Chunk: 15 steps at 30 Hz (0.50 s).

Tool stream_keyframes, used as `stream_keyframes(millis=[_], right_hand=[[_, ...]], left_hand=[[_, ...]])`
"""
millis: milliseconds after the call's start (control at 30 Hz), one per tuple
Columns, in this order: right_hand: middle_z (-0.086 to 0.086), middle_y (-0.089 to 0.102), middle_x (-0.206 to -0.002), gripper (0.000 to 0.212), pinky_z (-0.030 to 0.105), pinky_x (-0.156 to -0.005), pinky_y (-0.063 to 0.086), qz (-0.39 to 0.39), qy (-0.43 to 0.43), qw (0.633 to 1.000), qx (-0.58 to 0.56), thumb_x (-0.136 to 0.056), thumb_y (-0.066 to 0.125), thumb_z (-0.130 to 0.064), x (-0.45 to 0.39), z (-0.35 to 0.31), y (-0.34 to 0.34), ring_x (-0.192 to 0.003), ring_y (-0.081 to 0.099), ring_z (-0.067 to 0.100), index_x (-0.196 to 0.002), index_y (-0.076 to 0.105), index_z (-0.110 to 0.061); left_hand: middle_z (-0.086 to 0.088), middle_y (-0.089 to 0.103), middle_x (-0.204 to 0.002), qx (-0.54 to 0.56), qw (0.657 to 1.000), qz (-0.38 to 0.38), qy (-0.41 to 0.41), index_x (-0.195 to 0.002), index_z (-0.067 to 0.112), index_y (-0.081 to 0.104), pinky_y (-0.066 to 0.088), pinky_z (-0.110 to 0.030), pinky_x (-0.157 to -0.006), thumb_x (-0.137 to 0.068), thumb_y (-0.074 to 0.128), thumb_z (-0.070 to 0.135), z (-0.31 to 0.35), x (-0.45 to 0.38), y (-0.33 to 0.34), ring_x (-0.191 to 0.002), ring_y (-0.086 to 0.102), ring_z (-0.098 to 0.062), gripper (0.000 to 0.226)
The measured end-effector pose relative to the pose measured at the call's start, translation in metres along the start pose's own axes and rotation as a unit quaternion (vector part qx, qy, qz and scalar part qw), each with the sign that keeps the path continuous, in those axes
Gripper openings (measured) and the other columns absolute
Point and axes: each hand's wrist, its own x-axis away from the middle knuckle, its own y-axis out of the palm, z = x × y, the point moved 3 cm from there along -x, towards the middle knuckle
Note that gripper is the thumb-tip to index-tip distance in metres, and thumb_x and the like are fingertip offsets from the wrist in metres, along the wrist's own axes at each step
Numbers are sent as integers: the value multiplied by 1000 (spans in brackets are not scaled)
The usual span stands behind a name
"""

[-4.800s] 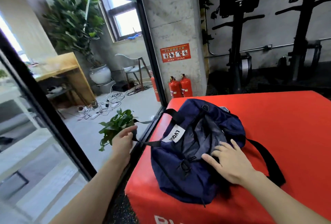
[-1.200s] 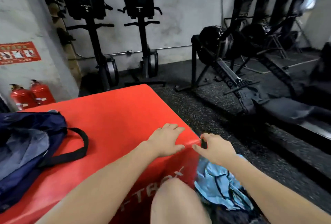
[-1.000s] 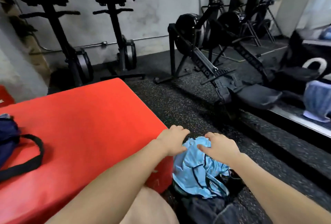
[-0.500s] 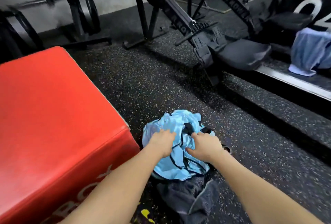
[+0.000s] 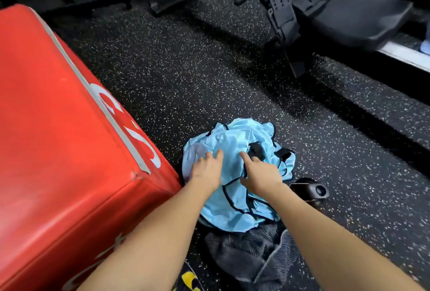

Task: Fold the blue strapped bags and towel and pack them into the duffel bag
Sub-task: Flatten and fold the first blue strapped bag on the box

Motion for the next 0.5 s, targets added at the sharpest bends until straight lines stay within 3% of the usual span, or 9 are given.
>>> stream_keyframes(millis=[67,133,267,333,500], right_hand=[[7,54,-115,73,34,-61,37,-1,-4,1000,-6,-93,58,-33,-6,1,7,-91,66,34,-153,16,-32],[6,53,-117,72,34,-62,39,-12,-10,1000,-5,-92,57,-29,-11,2,14,-94,66,33,-153,18,-32],[3,57,-123,42,35,-69,43,0,-19,1000,2,-95,51,-17,-13,-4,23,-108,63,30,-136,46,-22],[3,60,-117,29,35,-70,44,21,-29,999,2,-96,49,-16,-12,-7,20,-109,62,29,-124,56,-19],[1,62,-104,16,34,-67,45,63,-32,997,-24,-98,51,-27,1,-5,-4,-101,63,27,-105,62,-18]], left_hand=[[-19,38,-146,54,998,-15,22,-155,19,17,44,-46,-103,-91,70,15,-1,-3,6,-126,53,-40,84],[-15,42,-141,99,994,-3,49,-153,20,26,45,-45,-101,-93,60,2,1,-3,8,-123,54,-38,72],[-15,57,-122,143,988,7,64,-124,9,56,49,-39,-90,-95,41,1,3,0,8,-103,59,-32,33],[-16,59,-118,141,987,19,68,-117,7,60,50,-40,-92,-94,40,-1,3,3,3,-103,60,-32,31],[-14,53,-127,165,981,68,75,-123,7,59,44,-38,-97,-94,39,-5,3,20,-17,-115,56,-34,37]])
